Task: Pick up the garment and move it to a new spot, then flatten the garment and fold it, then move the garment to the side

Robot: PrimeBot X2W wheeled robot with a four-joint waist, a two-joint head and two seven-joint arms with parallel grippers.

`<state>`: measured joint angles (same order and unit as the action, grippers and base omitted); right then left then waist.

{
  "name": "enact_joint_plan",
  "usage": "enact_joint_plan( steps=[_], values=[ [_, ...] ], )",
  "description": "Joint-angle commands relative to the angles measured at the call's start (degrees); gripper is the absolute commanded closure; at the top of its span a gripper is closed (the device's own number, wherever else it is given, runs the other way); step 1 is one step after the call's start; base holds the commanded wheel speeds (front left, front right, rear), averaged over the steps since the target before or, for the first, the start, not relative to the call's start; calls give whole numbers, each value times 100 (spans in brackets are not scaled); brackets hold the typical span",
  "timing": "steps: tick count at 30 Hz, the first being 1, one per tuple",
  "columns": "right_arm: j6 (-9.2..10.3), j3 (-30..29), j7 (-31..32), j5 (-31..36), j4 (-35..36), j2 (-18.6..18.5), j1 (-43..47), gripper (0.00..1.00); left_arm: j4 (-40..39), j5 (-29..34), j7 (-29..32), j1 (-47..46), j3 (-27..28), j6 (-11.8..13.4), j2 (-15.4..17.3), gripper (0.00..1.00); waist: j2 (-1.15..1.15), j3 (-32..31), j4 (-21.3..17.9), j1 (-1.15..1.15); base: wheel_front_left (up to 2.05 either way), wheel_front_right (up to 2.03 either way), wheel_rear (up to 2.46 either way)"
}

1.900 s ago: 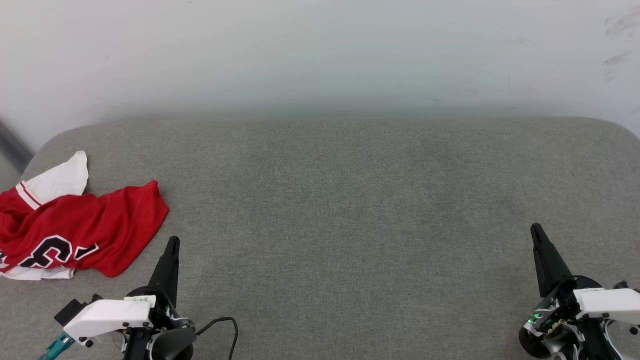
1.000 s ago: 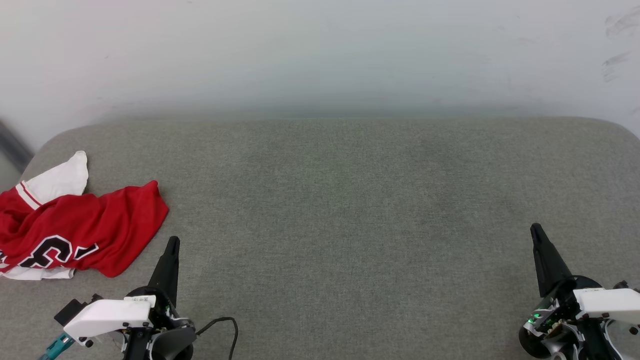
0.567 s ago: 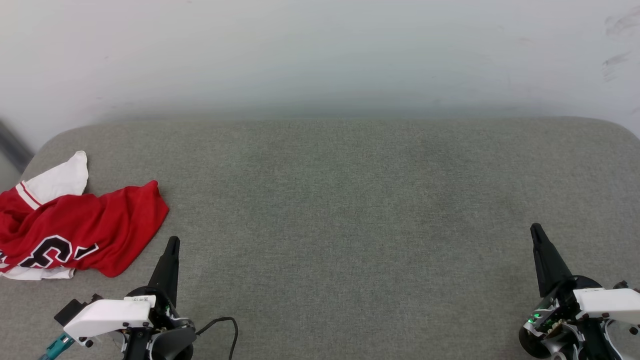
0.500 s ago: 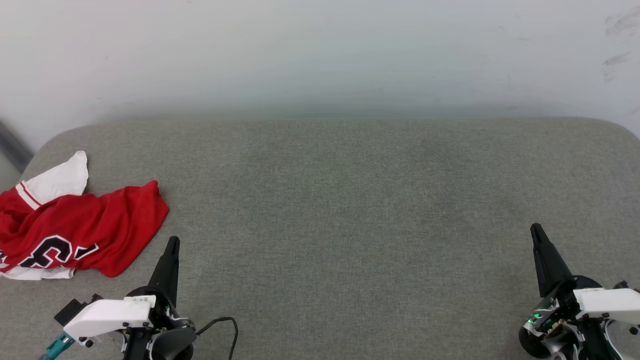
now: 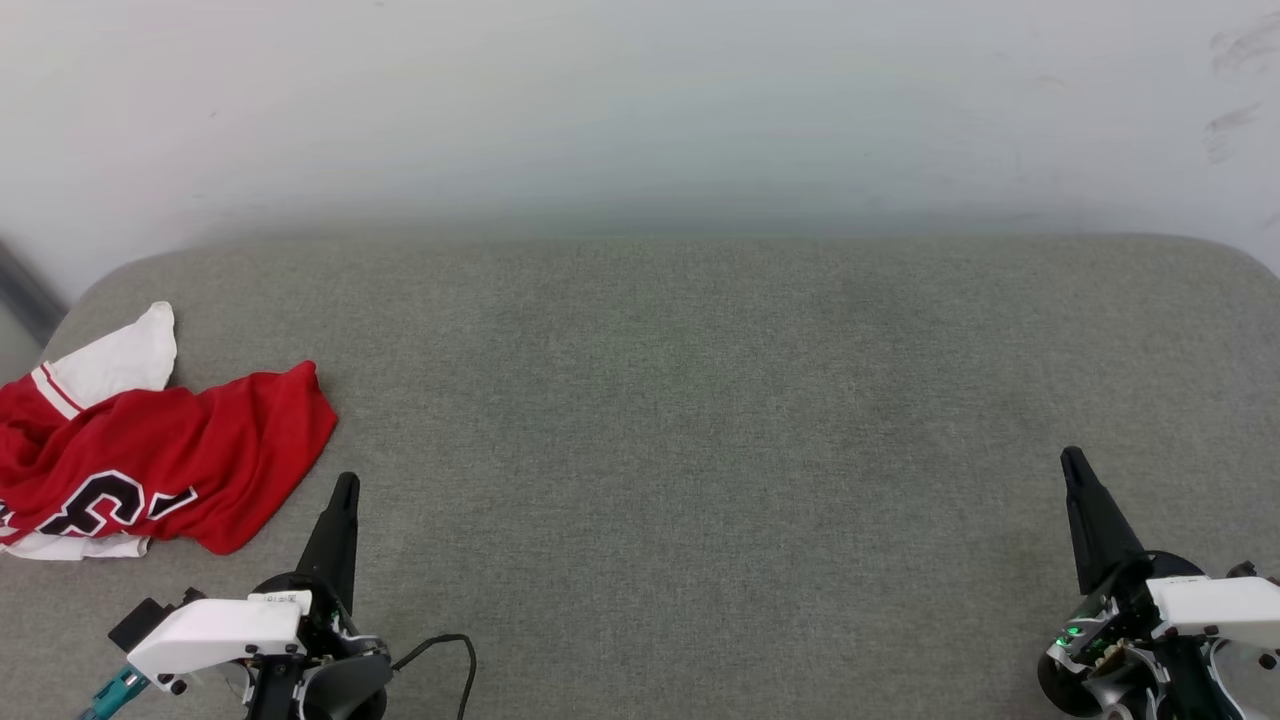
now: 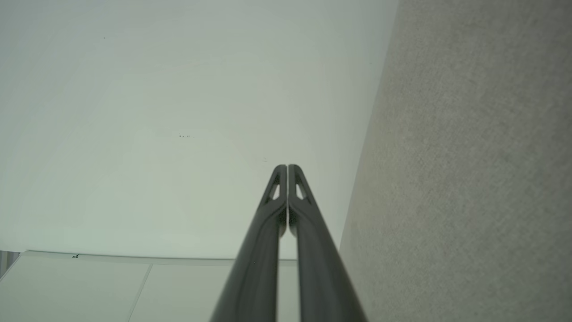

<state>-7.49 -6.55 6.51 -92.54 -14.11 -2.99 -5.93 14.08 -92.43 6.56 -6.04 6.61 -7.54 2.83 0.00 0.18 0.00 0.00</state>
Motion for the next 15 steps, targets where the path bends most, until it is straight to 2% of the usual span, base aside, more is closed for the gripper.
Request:
enact_joint_plan(
  steps=[1,15],
  values=[
    [0,0,-1,1,1,0,0,0,-1,1,-1,0,-1,0,0,0,0,0,0,0,0,0,0],
    [0,200,-301,202,116,-14,173,0,-121,235,-320,58,-343,4,-4,0,0,-11,-12,0,0,0,0]
  ],
)
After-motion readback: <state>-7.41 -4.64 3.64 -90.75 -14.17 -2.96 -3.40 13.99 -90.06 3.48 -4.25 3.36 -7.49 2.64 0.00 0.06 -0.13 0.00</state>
